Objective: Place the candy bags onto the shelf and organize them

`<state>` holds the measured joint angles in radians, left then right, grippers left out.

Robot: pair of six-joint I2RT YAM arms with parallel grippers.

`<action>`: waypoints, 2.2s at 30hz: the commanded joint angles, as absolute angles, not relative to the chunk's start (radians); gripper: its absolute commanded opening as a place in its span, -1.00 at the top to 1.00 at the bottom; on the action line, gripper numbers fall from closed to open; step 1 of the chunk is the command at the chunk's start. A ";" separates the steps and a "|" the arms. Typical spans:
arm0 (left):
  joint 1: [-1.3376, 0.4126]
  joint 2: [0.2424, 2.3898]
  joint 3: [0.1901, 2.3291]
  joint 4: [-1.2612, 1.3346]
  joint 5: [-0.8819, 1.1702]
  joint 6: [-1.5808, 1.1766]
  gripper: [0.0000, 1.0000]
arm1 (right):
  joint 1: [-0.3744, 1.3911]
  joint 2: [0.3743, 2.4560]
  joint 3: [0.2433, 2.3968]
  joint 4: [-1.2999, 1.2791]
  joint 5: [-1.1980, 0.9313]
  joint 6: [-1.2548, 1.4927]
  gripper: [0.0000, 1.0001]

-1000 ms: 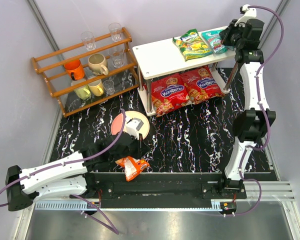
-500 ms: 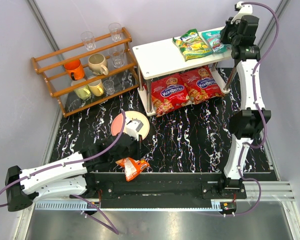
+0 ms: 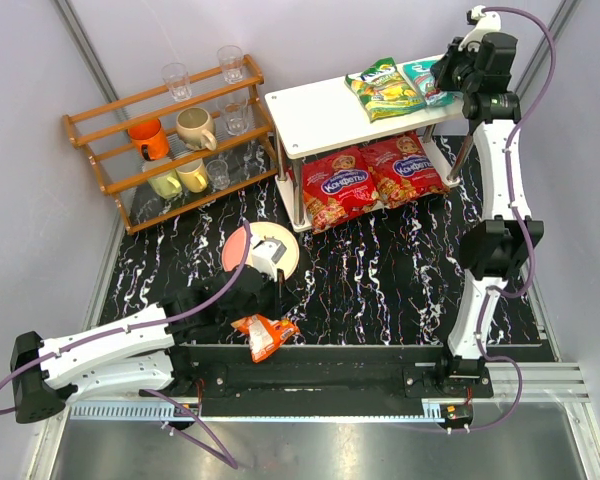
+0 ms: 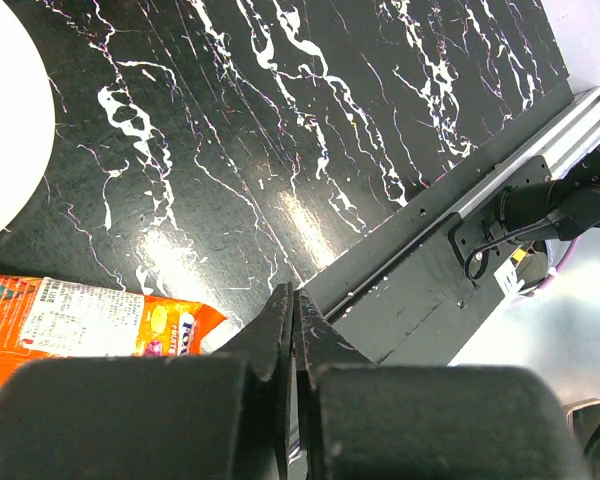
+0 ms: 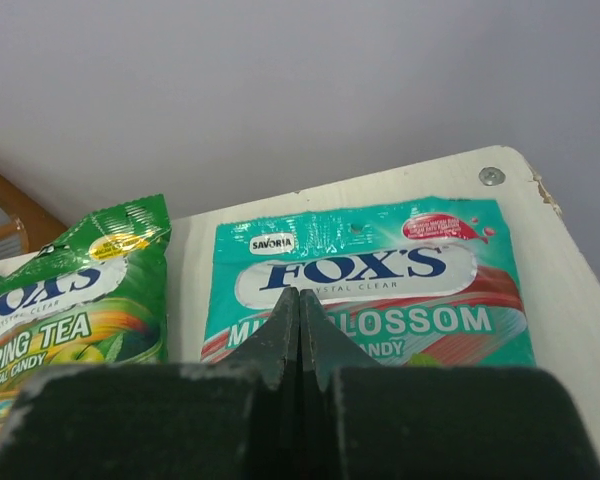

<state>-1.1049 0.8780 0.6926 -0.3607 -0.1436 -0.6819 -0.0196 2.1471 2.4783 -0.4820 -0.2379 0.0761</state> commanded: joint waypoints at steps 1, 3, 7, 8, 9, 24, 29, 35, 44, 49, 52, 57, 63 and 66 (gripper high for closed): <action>-1.101 0.862 0.689 -0.318 -0.137 -0.681 0.99 | -0.012 2.053 2.266 -0.422 -0.282 0.100 1.00; -1.100 0.864 0.686 -0.313 -0.135 -0.681 0.99 | -0.009 2.042 2.166 -0.387 -0.273 0.100 1.00; -1.100 0.865 0.681 -0.316 -0.132 -0.681 0.99 | -0.008 2.055 2.089 -0.373 -0.255 0.092 1.00; -1.100 0.865 0.681 -0.316 -0.133 -0.683 1.00 | -0.008 2.062 2.076 -0.373 -0.249 0.091 1.00; -1.098 0.865 0.680 -0.316 -0.133 -0.684 0.99 | -0.008 2.072 2.071 -0.371 -0.236 0.089 1.00; -1.097 0.865 0.675 -0.318 -0.135 -0.684 1.00 | -0.008 2.201 2.259 -0.480 -0.209 0.106 1.00; -1.095 0.859 0.689 -0.324 -0.137 -0.684 1.00 | -0.009 2.106 2.296 -0.419 -0.209 0.127 0.88; -1.095 0.850 0.719 -0.344 -0.144 -0.677 1.00 | -0.009 2.112 2.611 -0.474 -0.232 0.158 0.68; -1.091 0.804 0.773 -0.388 -0.216 -0.669 0.98 | 0.073 1.785 2.317 -0.437 -0.301 0.265 0.18; -1.086 0.752 0.814 -0.442 -0.280 -0.654 0.76 | 0.400 1.516 1.809 -0.414 -0.221 0.258 -0.52; -1.083 0.718 0.833 -0.495 -0.346 -0.650 0.40 | 0.570 1.318 1.460 -0.289 -0.112 0.348 -0.79; -1.080 0.644 0.815 -0.572 -0.460 -0.675 -0.25 | 0.675 1.131 1.097 -0.259 -0.060 0.518 -0.88; -1.062 0.609 0.758 -0.623 -0.568 -0.724 -0.49 | 0.926 1.057 0.746 -0.177 0.029 0.841 -0.90; -1.051 0.614 0.744 -0.623 -0.563 -0.735 -0.51 | 1.168 1.143 0.707 -0.141 0.153 1.012 -0.90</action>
